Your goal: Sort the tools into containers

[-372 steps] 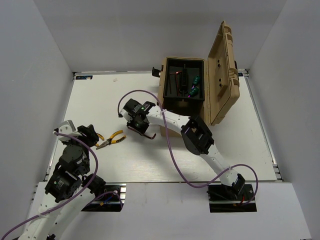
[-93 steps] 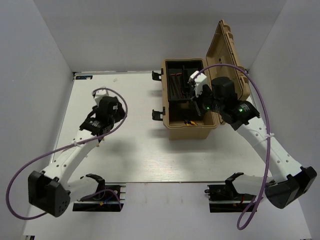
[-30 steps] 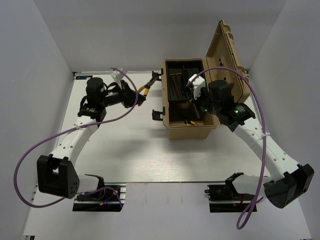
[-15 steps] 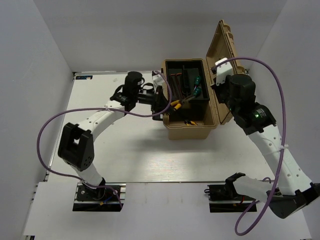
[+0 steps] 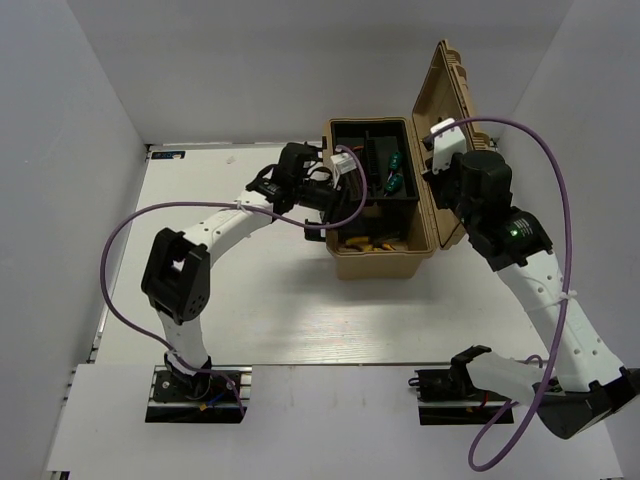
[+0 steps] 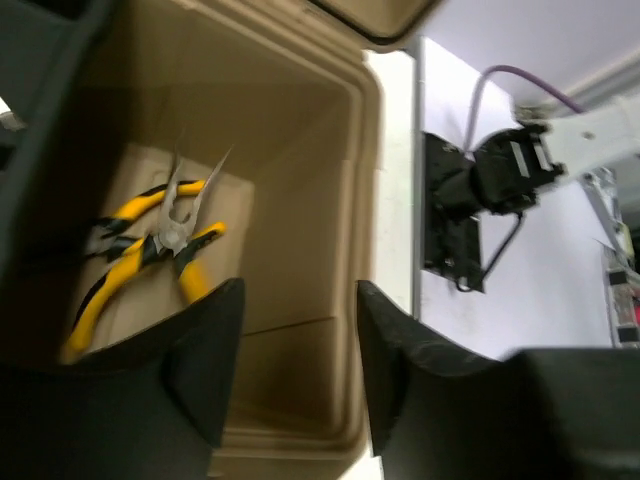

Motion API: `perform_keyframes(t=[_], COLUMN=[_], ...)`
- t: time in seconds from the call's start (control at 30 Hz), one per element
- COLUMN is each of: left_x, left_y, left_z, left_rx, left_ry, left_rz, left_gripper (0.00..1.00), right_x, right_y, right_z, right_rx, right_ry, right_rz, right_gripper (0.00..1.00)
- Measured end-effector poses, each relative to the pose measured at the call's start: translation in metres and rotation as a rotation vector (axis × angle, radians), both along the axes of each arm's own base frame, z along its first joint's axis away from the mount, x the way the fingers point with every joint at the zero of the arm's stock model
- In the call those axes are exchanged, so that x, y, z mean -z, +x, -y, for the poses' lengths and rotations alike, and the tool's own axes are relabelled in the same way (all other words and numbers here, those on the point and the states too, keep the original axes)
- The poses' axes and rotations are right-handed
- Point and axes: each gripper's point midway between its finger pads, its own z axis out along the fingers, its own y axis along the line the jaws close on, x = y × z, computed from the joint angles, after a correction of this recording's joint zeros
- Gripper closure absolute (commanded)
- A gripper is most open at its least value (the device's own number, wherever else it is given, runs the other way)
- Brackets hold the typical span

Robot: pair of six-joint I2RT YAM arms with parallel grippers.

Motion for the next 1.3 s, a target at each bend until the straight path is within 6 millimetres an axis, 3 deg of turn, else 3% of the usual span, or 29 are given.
perform_keyframes(t=[0.07,0.17,0.23,0.27,0.3,0.43,0.47,0.5,0.63,0.7,0.77,0.87,1.0,1.13,1.3], left_x=[0.003,0.003,0.000,-0.002,-0.004,-0.023,-0.032,-0.042,-0.074,-0.081,-0.075,-0.046,0.011,0.026,0.028], left_y=[0.006,0.012,0.016,0.018,0.020,0.026,0.024,0.022,0.005,-0.002,-0.005,0.001,0.006,0.010,0.014], left_z=[0.001,0.000,0.001,0.001,0.000,-0.008,-0.012,-0.019,-0.064,-0.089,-0.113,-0.145,-0.185,-0.207,-0.222], left_rx=[-0.025,-0.053,-0.067,-0.076,-0.088,-0.159,-0.181,-0.216,-0.391,-0.500,-0.606,-0.767,-0.936,-1.038,-1.124], left_ry=[0.018,0.032,0.034,0.035,0.037,0.034,0.028,0.022,0.010,0.011,0.037,0.128,0.313,0.399,0.439], left_rz=[0.002,0.013,0.026,0.036,0.042,0.127,0.150,0.187,0.324,0.386,0.418,0.424,0.377,0.362,0.363], left_gripper=[0.37,0.39,0.54,0.83,0.97,1.00,0.98,0.80,0.38,0.28,0.26,0.26,0.26,0.25,0.25], right_x=[0.007,0.014,0.015,0.017,0.020,0.028,0.028,0.025,-0.004,-0.031,-0.066,-0.119,-0.163,-0.186,-0.176], right_y=[-0.001,-0.004,-0.007,-0.010,-0.013,-0.037,-0.043,-0.048,-0.046,-0.031,-0.008,0.029,0.060,0.075,0.091], right_z=[-0.005,-0.012,-0.020,-0.025,-0.032,-0.064,-0.072,-0.080,-0.099,-0.104,-0.101,-0.079,-0.026,0.034,0.108], right_rx=[-0.026,-0.069,-0.116,-0.148,-0.189,-0.397,-0.451,-0.500,-0.588,-0.571,-0.506,-0.315,-0.019,0.247,0.472], right_ry=[0.001,0.006,0.018,0.026,0.033,0.093,0.108,0.123,0.172,0.187,0.194,0.192,0.139,-0.018,-0.239], right_rz=[-0.020,-0.044,-0.056,-0.067,-0.085,-0.187,-0.209,-0.222,-0.210,-0.156,-0.064,0.132,0.348,0.514,0.465], right_gripper=[0.71,0.72,0.84,1.00,1.00,1.00,1.00,1.00,1.00,1.00,1.00,1.00,1.00,1.00,1.00])
